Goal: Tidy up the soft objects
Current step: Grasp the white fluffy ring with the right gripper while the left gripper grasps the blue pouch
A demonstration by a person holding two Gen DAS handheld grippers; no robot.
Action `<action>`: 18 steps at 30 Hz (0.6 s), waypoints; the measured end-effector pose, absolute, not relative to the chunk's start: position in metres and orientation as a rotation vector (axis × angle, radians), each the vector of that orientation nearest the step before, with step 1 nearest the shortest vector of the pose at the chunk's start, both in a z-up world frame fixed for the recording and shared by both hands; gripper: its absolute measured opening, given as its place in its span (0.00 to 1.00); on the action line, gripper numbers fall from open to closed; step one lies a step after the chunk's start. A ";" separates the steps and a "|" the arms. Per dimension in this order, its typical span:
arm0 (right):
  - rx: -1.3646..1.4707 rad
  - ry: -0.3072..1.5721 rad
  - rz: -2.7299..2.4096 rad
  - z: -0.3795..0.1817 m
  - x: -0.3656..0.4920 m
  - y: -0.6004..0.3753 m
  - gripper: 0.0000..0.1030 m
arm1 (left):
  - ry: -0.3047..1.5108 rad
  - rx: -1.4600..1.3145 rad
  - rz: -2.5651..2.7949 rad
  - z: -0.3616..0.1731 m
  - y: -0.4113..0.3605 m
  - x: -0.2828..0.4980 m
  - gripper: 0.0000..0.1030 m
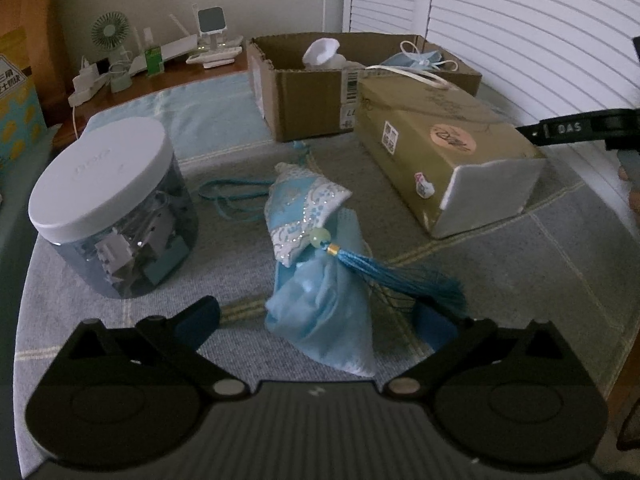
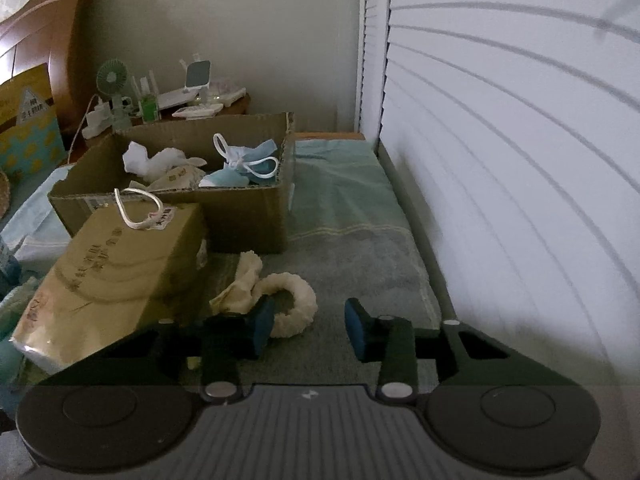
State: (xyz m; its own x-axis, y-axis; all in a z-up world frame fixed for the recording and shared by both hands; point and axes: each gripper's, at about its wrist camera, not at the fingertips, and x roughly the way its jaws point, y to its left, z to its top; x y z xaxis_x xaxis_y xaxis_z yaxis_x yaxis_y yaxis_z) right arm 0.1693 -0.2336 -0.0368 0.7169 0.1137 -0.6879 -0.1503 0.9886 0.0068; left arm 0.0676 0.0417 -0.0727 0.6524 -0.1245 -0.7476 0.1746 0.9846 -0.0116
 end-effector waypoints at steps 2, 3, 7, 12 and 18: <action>-0.056 0.759 0.155 -0.039 0.173 -0.231 0.32 | 0.848 0.063 -0.168 -0.072 0.041 0.068 1.00; -0.063 0.759 0.159 -0.041 0.174 -0.229 0.26 | 0.849 0.062 -0.168 -0.072 0.041 0.069 1.00; -0.069 0.760 0.146 -0.042 0.174 -0.226 0.18 | 0.846 0.062 -0.171 -0.073 0.041 0.070 1.00; -0.055 0.758 0.125 -0.037 0.163 -0.233 0.15 | 0.837 0.063 -0.174 -0.073 0.041 0.069 1.00; -0.031 0.773 0.080 -0.028 0.143 -0.248 0.15 | 0.841 0.065 -0.178 -0.073 0.041 0.067 0.99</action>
State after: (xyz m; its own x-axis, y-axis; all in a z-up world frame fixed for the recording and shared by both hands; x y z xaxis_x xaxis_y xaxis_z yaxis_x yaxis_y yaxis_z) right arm 0.1431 -0.2475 -0.0281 0.7131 0.0607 -0.6985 -0.0837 0.9965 0.0012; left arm 0.0675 0.0410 -0.0732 0.6530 -0.1313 -0.7459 0.1825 0.9831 -0.0133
